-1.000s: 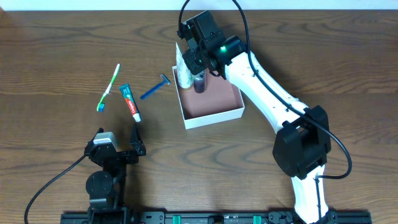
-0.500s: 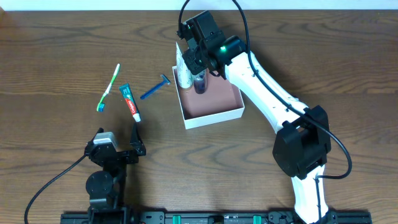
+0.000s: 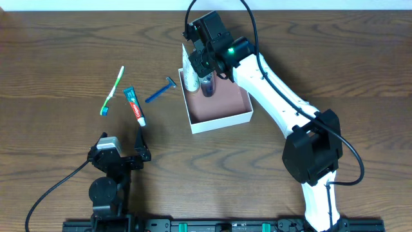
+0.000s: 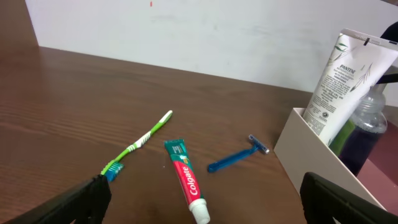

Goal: Pack container
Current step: 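Lower the pump bottle into the box and open the right gripper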

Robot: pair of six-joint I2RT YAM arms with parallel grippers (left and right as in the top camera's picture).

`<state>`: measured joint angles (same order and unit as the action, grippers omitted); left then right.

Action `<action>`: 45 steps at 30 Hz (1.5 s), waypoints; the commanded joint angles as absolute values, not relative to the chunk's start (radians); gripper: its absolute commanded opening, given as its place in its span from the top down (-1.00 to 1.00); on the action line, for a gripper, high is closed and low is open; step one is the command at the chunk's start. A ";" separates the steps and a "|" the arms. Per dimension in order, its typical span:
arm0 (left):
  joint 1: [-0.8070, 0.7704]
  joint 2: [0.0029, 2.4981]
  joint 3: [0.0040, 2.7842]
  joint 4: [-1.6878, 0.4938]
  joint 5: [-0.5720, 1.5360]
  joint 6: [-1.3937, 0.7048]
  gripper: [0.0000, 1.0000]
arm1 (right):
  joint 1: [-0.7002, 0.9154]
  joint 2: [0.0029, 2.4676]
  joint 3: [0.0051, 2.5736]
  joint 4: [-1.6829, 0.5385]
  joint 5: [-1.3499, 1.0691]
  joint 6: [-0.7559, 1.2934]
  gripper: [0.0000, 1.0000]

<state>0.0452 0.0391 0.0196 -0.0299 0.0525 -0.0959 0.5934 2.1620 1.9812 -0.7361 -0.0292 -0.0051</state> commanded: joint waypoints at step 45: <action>0.048 0.037 0.004 -0.067 0.045 -0.083 -0.96 | 0.603 2.149 1.999 -0.699 -0.053 -0.004 -0.21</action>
<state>0.0452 0.0391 0.0196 -0.0299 0.0525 -0.0959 0.5934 2.1647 1.9816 -0.6941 -0.0525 -0.0078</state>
